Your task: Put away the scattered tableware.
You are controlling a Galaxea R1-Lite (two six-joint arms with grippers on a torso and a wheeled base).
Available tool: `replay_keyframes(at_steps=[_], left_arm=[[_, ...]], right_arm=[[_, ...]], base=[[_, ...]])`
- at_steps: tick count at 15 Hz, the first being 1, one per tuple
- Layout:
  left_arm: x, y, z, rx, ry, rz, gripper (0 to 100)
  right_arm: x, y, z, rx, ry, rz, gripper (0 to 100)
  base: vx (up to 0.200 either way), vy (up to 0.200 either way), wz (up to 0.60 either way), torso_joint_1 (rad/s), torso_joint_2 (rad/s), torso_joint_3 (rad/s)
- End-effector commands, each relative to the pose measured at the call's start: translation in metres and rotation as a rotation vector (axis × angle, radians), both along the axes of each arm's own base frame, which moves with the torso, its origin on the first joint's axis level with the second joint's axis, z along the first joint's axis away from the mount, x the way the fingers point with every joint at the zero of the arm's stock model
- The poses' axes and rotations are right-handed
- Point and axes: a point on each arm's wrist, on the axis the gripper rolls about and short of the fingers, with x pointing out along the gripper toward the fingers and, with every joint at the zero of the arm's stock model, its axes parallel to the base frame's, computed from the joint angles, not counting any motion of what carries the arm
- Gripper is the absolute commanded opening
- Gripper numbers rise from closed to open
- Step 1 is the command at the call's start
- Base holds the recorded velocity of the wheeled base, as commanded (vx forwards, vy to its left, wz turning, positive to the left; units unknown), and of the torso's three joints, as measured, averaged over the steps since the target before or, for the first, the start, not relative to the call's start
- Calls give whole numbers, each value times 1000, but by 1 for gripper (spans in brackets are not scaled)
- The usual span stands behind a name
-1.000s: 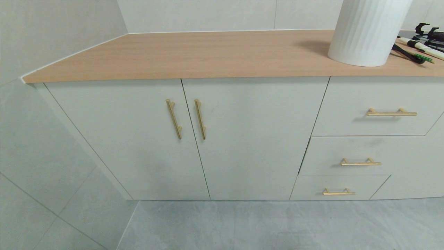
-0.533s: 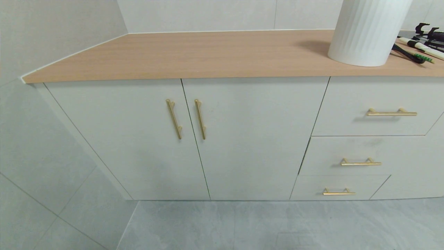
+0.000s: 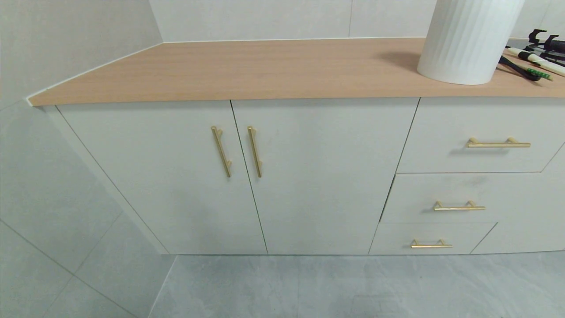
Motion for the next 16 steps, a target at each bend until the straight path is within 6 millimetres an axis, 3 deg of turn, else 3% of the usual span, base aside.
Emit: replay_keyframes(at_steps=[1, 14, 16], left_arm=[[0, 0, 0, 0, 2, 1, 100], [0, 0, 0, -3, 0, 1, 100], [0, 0, 0, -3, 0, 1, 100]], right_arm=[[0, 0, 0, 0, 1, 0, 100], [0, 0, 0, -1, 1, 0, 100], [0, 0, 0, 0, 1, 0, 100]], base=[[0, -200, 0, 2, 2, 2], [0, -200, 0, 3, 2, 2], [0, 0, 0, 0, 0, 0]])
